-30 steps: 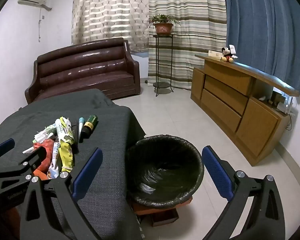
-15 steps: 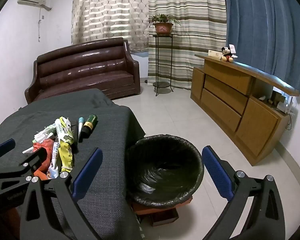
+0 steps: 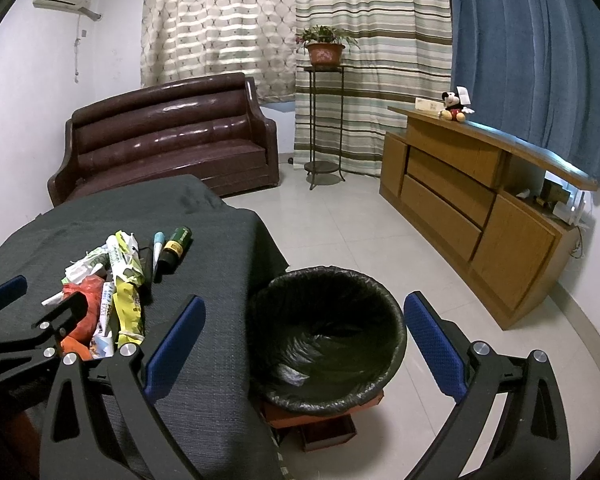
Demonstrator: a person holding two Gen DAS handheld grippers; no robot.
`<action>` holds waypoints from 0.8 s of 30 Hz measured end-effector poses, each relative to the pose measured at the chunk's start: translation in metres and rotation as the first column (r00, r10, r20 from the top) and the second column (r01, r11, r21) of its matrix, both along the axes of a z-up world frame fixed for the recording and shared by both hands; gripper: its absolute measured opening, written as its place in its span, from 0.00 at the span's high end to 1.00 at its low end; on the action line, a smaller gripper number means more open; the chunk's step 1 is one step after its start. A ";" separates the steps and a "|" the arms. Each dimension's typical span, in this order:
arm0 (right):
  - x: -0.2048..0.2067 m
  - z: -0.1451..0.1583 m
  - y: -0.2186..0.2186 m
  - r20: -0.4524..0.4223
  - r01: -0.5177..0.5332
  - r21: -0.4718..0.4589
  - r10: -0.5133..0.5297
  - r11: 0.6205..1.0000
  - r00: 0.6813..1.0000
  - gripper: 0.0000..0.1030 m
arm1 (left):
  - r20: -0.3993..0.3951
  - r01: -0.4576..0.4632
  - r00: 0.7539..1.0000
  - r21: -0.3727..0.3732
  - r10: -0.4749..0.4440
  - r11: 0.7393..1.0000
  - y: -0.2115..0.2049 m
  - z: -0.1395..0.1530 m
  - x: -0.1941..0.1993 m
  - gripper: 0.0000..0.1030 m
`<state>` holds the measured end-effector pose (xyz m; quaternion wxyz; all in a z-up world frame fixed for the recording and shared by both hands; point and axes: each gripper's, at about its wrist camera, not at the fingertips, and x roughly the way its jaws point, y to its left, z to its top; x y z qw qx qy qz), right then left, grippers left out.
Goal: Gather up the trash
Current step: 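Move both tools toward the trash pile on the table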
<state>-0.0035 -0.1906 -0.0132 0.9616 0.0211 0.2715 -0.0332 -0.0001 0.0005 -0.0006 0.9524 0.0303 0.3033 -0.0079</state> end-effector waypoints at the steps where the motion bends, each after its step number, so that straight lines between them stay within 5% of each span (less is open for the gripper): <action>1: 0.000 0.000 0.000 0.000 0.000 0.001 0.000 1.000 1.000 0.06 | -0.001 0.000 1.000 0.000 0.000 1.000 0.000 0.000 0.001 0.06; 17: 0.000 -0.010 -0.004 -0.026 -0.012 0.007 0.012 1.000 1.000 0.08 | -0.047 -0.039 0.998 0.018 0.040 0.999 0.035 -0.055 -0.004 0.06; 21: 0.003 -0.014 -0.002 -0.054 -0.018 0.006 0.018 1.000 0.998 0.34 | -0.063 -0.058 0.996 0.012 0.059 0.998 0.041 -0.054 -0.004 0.06; 24: 0.003 -0.017 -0.002 -0.077 -0.023 0.015 0.024 1.000 0.997 0.37 | -0.074 -0.055 0.996 0.015 0.055 0.998 0.037 -0.044 0.002 0.08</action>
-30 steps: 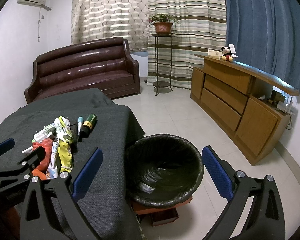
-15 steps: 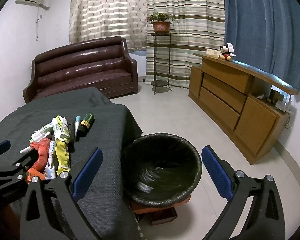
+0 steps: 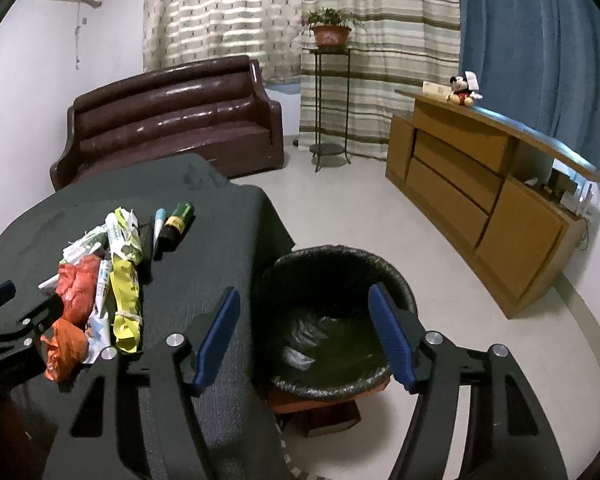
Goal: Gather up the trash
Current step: 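Move both tools toward the trash pile on the table, then grasp the red plastic bag with the left gripper while the right gripper grasps the orange wrapper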
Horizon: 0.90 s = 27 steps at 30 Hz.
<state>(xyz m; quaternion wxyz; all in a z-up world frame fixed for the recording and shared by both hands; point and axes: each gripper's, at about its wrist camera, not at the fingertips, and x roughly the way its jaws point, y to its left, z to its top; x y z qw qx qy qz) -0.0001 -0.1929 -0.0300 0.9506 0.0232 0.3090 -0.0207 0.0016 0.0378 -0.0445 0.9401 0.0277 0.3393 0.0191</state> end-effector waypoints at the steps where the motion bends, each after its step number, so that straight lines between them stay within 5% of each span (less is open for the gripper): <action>1: 0.001 -0.001 0.000 -0.003 -0.001 -0.001 0.001 1.000 1.000 0.37 | -0.002 0.002 1.000 0.000 -0.002 1.000 -0.002 0.001 0.003 0.13; 13: 0.006 -0.006 0.002 -0.028 -0.008 0.006 0.008 1.000 1.000 0.37 | -0.086 0.004 0.996 -0.016 -0.005 1.000 0.006 -0.006 0.032 0.33; 20: 0.012 -0.008 0.007 -0.040 -0.025 0.017 0.026 1.000 0.999 0.37 | -0.152 0.042 0.987 -0.058 -0.050 0.997 0.007 -0.013 0.039 0.60; 27: 0.015 -0.010 0.014 -0.046 -0.039 0.018 0.040 0.999 0.998 0.37 | -0.150 0.049 0.987 -0.090 -0.062 0.995 0.014 -0.008 0.034 0.62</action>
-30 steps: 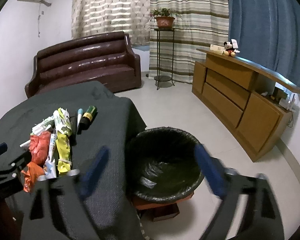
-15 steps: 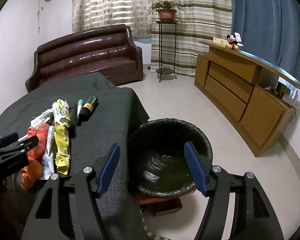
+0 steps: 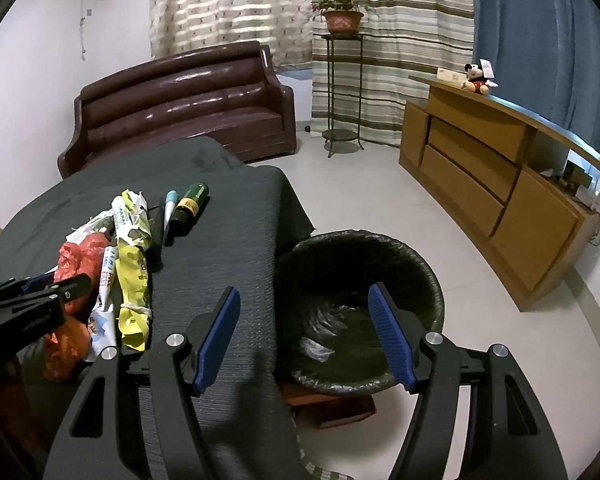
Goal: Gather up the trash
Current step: 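Grasp the red plastic bag with the left gripper while the right gripper grasps the orange wrapper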
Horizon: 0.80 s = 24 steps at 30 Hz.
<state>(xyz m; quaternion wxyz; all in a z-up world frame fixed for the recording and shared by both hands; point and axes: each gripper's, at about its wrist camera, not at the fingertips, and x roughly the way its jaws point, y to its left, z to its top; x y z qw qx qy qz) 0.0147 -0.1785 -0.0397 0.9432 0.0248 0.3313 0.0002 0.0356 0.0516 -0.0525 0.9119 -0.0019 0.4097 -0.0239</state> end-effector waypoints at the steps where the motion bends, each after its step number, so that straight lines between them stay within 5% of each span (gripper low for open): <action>1: 0.000 0.000 0.000 0.000 -0.001 0.001 0.001 1.000 1.000 0.37 | 0.004 0.002 1.000 -0.006 -0.002 1.000 0.001 0.002 -0.002 0.62; 24: -0.022 0.013 0.095 0.020 -0.173 0.015 0.172 0.985 0.985 0.37 | 0.092 -0.096 0.991 0.027 0.093 0.995 0.085 0.038 -0.057 0.62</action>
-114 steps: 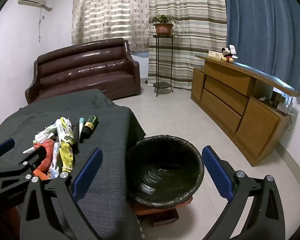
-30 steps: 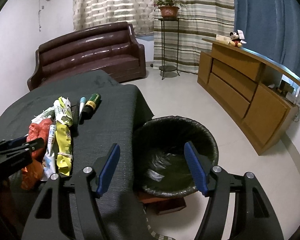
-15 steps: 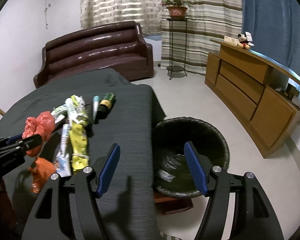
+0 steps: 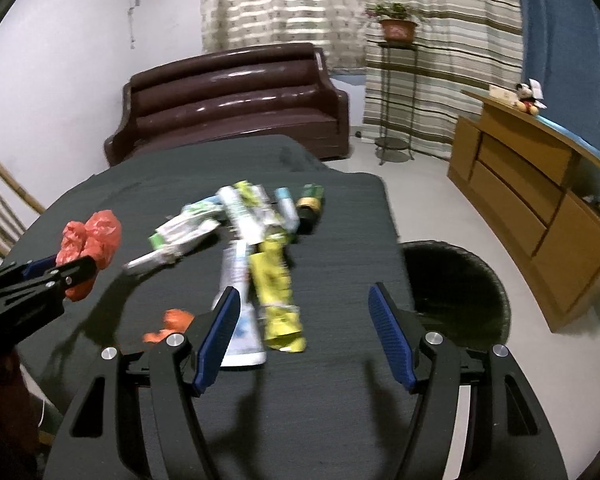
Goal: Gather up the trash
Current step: 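Grasp the red plastic bag with the left gripper while the right gripper grasps the orange wrapper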
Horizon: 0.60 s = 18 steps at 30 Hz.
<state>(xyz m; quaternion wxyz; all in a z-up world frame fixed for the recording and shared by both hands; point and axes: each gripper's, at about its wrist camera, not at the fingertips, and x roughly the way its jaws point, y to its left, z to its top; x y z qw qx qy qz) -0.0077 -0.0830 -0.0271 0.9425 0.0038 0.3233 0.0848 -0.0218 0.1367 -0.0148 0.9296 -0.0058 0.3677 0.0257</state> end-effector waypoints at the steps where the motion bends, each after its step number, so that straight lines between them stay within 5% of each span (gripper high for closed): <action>1: -0.002 0.000 0.005 0.001 -0.010 -0.004 0.010 1.000 1.000 0.37 | 0.002 -0.011 1.000 0.003 0.011 1.000 0.009 0.000 -0.004 0.62; 18: -0.012 -0.019 0.065 -0.070 -0.109 -0.082 0.103 0.991 0.992 0.36 | -0.002 -0.058 0.998 0.002 0.058 0.998 0.063 -0.012 -0.022 0.62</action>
